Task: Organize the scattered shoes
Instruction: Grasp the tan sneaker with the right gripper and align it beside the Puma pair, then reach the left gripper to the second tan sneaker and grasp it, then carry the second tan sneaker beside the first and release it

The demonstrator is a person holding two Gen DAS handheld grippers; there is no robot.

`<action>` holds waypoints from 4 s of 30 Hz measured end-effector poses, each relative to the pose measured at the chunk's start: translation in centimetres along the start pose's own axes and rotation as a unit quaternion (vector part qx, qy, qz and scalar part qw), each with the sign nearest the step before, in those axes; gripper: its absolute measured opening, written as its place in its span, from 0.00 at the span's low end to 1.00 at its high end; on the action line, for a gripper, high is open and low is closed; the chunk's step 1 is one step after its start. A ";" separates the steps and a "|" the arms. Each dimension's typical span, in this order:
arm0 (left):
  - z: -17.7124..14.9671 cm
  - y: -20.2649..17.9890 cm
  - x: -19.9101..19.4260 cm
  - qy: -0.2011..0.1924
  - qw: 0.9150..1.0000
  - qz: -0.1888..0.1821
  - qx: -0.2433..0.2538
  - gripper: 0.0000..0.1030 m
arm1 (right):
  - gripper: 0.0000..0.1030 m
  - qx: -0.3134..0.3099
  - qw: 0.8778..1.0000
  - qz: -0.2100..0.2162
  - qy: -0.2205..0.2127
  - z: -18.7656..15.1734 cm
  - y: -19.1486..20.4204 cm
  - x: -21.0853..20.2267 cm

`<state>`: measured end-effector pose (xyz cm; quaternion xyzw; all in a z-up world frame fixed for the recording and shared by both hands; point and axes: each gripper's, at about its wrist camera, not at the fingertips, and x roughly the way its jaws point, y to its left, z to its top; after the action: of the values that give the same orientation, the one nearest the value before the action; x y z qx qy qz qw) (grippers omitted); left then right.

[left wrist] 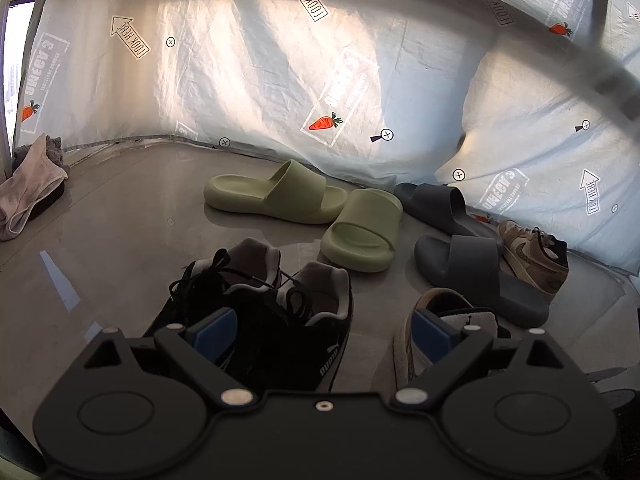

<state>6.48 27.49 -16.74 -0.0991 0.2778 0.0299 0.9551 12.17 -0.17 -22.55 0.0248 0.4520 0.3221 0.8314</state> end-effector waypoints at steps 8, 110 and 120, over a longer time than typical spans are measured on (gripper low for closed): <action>-0.3 0.6 0.2 0.009 1.000 0.000 -0.007 0.92 | 0.59 0.078 0.995 0.043 -0.045 0.8 -4.0 0.2; -2.7 -30.8 11.8 0.208 0.941 -0.115 0.241 0.13 | 0.89 0.314 0.884 -0.228 -0.261 -11.1 -27.3 -22.9; -5.4 -23.8 10.7 0.198 0.950 -0.086 0.223 0.14 | 0.89 0.248 0.926 -0.194 -0.208 -11.4 -18.4 -19.6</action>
<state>15.37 3.11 -22.81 0.0892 0.4516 -0.1359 0.8773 5.33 -28.52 -21.02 0.2083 0.3302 0.0202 0.9204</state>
